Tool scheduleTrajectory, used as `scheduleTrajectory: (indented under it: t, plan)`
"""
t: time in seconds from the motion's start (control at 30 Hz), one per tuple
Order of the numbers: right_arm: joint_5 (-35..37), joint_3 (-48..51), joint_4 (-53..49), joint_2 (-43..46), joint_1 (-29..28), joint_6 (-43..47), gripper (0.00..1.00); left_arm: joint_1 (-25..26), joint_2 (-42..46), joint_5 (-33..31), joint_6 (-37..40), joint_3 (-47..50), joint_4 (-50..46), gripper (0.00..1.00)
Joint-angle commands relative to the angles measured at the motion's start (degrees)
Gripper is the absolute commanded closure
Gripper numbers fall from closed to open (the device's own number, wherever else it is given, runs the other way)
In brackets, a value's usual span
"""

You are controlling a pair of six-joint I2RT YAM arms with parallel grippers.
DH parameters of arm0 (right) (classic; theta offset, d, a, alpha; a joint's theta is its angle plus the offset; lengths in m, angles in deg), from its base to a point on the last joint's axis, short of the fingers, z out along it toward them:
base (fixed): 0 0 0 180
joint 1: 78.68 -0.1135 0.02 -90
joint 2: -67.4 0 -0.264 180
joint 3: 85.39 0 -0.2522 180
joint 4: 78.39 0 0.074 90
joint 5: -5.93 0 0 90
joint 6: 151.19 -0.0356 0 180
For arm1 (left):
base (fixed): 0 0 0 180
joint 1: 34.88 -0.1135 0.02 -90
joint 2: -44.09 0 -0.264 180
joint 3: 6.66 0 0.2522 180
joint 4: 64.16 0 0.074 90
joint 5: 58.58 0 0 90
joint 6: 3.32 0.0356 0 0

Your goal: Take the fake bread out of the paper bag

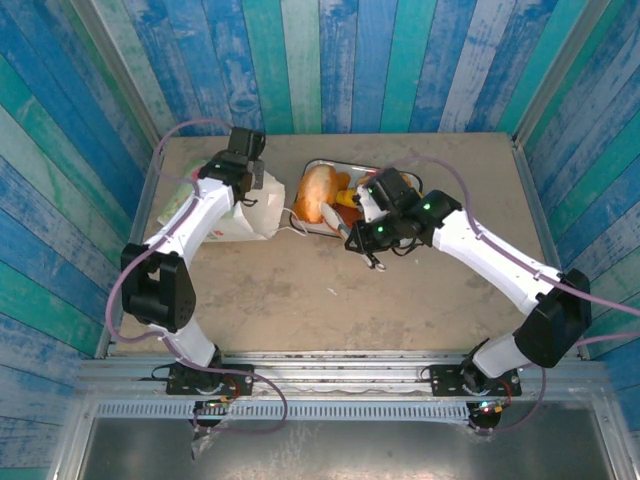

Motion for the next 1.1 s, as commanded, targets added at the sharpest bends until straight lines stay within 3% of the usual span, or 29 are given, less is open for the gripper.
scheduleTrajectory:
  t: [0.0,0.77,1.07]
  plan:
    - [0.69,0.04,-0.71,0.34,1.94,2.51,0.99,-0.17,1.10,-0.76,-0.14,-0.24,-0.78,1.00]
    - [0.20,-8.64,-1.21,-12.80,4.64,4.48,0.99,-0.17,10.75,3.20,0.24,1.78,-1.35,1.00]
    - [-1.78,-8.27,-1.23,-15.94,7.72,3.02,0.86,-0.16,12.38,3.20,0.62,1.86,-1.70,1.00]
